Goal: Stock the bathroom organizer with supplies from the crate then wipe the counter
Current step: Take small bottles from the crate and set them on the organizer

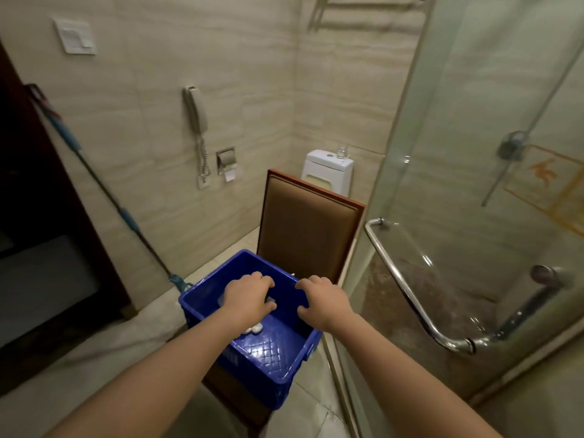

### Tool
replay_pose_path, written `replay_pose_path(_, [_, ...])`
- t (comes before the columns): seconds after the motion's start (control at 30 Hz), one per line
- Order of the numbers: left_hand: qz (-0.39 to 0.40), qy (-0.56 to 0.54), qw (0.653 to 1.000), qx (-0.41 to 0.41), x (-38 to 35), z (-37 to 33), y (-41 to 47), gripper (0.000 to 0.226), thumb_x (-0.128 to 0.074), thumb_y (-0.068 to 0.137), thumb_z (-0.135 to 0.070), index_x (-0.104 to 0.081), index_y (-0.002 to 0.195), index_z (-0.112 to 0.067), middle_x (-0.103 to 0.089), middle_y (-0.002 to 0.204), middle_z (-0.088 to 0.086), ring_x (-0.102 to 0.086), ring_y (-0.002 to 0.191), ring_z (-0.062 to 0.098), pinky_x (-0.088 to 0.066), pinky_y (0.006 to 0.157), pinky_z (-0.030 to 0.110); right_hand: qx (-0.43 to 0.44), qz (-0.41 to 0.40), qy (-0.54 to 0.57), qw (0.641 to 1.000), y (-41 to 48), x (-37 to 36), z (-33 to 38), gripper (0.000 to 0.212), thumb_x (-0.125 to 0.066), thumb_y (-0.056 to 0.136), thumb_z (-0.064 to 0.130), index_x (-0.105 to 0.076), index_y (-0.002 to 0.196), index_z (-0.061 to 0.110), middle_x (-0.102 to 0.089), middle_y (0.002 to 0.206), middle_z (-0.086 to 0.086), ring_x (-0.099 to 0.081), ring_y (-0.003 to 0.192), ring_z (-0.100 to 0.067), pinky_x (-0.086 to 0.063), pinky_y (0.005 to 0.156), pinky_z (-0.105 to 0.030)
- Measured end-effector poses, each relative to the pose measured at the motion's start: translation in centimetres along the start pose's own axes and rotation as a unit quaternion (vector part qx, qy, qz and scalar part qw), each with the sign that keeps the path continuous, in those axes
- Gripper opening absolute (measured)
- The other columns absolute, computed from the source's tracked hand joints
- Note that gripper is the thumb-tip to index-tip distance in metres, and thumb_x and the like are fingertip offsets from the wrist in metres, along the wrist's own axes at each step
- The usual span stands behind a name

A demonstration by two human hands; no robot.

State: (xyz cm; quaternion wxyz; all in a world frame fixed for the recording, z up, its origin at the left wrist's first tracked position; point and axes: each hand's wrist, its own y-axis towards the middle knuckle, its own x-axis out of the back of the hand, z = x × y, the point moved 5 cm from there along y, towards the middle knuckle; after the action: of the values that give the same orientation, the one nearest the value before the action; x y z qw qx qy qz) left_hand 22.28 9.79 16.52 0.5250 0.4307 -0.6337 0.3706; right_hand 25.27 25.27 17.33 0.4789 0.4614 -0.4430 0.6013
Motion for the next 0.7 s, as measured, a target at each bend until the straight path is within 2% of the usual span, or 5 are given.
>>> replay_pose_path(0.3, [0.023,-0.018,0.997,0.07,-3.0,4.1,2.4,0.05,-0.06,0.088,-0.049,-0.049,0.133,-0.031,-0.054,0.128,-0.008,-0.056,0.11,0.014,-0.047,0.08,0.031,0.06,0.046,-0.003,0.997,6.4,-3.2,0.1,0.053,-0.057,0.088,0.034,-0.044,0.139,0.024,-0.051,0.132,-0.002,-0.048,0.118,-0.024,-0.043,0.089,-0.037])
replay_pose_path(0.53, [0.073,-0.015,0.995,0.073,-6.6,7.9,8.4,0.049,-0.059,0.089,-0.048,-0.049,0.133,-0.03,-0.053,0.128,-0.006,-0.056,0.109,0.015,-0.049,0.082,0.032,0.037,0.094,0.008,0.995,12.8,-6.7,-0.9,0.051,-0.056,0.089,0.031,-0.045,0.137,0.023,-0.052,0.128,-0.003,-0.048,0.116,-0.025,-0.042,0.088,-0.037])
replay_pose_path(0.7, [0.114,-0.028,0.991,0.067,-10.1,11.7,14.1,0.044,-0.059,0.09,-0.047,-0.05,0.13,-0.029,-0.053,0.129,-0.004,-0.056,0.11,0.016,-0.048,0.083,0.032,0.006,0.143,0.021,0.99,18.8,-10.1,-1.6,0.055,-0.054,0.091,0.028,-0.04,0.143,0.022,-0.05,0.13,-0.004,-0.047,0.118,-0.026,-0.044,0.089,-0.037])
